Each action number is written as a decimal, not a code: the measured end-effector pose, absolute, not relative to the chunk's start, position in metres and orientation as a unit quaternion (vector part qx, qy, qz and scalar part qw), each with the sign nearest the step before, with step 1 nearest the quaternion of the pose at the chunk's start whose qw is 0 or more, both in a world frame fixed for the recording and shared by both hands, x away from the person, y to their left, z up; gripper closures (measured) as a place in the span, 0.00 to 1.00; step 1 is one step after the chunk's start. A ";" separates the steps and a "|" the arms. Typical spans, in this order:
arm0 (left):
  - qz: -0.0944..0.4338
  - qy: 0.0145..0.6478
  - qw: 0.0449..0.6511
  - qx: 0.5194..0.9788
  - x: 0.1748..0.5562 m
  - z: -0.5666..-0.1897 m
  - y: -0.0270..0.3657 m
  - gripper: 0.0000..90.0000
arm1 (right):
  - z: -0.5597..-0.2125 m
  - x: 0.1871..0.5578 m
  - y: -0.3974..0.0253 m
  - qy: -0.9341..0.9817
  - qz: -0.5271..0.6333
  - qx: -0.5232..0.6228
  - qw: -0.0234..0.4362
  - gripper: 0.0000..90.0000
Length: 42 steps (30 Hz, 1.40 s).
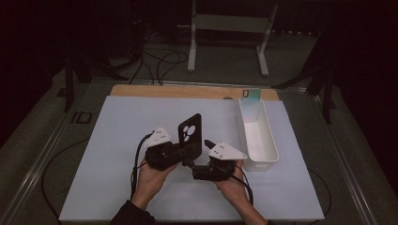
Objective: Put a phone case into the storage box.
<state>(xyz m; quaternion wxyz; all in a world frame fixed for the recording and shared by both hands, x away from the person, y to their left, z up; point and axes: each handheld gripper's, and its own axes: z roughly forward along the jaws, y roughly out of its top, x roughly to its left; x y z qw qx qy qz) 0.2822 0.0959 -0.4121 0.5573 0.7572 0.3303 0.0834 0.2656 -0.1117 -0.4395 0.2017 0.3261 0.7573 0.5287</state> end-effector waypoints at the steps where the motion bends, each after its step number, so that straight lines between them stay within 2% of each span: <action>1: 0.085 0.331 0.557 0.757 0.282 -0.412 0.097 0.95 | -0.439 0.266 -0.112 0.757 0.527 0.329 0.202 0.16; 29: 0.103 0.340 0.553 0.754 0.282 -0.422 0.109 0.95 | -0.412 0.282 -0.142 0.754 0.530 0.345 0.178 0.12; 42: 0.097 0.338 0.549 0.758 0.282 -0.427 0.100 0.95 | -0.392 0.288 -0.131 0.752 0.539 0.338 0.173 0.11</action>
